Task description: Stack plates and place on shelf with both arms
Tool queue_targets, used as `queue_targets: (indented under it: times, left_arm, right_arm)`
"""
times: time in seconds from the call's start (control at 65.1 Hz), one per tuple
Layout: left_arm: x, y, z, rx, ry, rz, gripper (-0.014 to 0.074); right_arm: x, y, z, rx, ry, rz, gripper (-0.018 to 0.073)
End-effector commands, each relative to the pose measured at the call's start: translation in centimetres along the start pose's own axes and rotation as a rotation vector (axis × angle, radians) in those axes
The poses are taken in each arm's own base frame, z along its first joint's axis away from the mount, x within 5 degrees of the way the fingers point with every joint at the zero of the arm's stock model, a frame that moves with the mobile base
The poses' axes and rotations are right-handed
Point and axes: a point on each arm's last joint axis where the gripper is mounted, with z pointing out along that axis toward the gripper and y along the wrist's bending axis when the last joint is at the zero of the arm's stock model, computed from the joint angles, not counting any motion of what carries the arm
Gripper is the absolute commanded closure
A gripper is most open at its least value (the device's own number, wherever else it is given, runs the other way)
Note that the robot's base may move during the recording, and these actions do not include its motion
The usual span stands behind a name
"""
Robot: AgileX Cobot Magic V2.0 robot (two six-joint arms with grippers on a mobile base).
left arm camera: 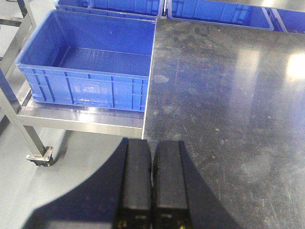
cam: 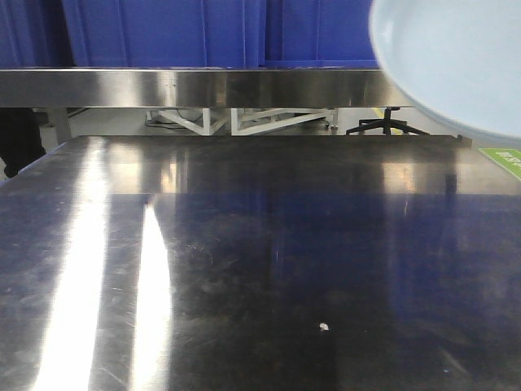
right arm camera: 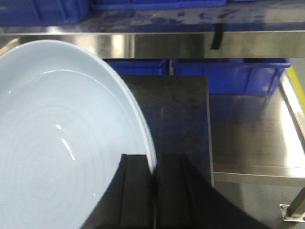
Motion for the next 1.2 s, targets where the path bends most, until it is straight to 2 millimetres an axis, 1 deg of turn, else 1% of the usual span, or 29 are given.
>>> queue_targets:
  times: [0.0,0.092,0.2,1.183]
  left_arm:
    - [-1.75,-0.35,-0.44,0.026,-0.118,-0.002,0.0511]
    - [-1.75,-0.35,-0.44,0.026,-0.118,-0.002,0.0511]
    - [-1.75,-0.35,-0.44,0.026,-0.118,-0.002,0.0511]
    - [-1.75,-0.35,-0.44,0.026,-0.118,-0.002,0.0511]
  right_arm:
    - [-0.9,-0.17,-1.56,-0.001,-0.141,-0.005,0.0502]
    - [-0.7,-0.26,-2.23,0.001,-0.158,-0.003,0.0502]
    - [-0.74,-0.25,-2.49,-0.002,-0.17,-0.002,0.0502]
    - [-0.73,-0.25,-2.46,-0.001,-0.168,-0.002,0.0502]
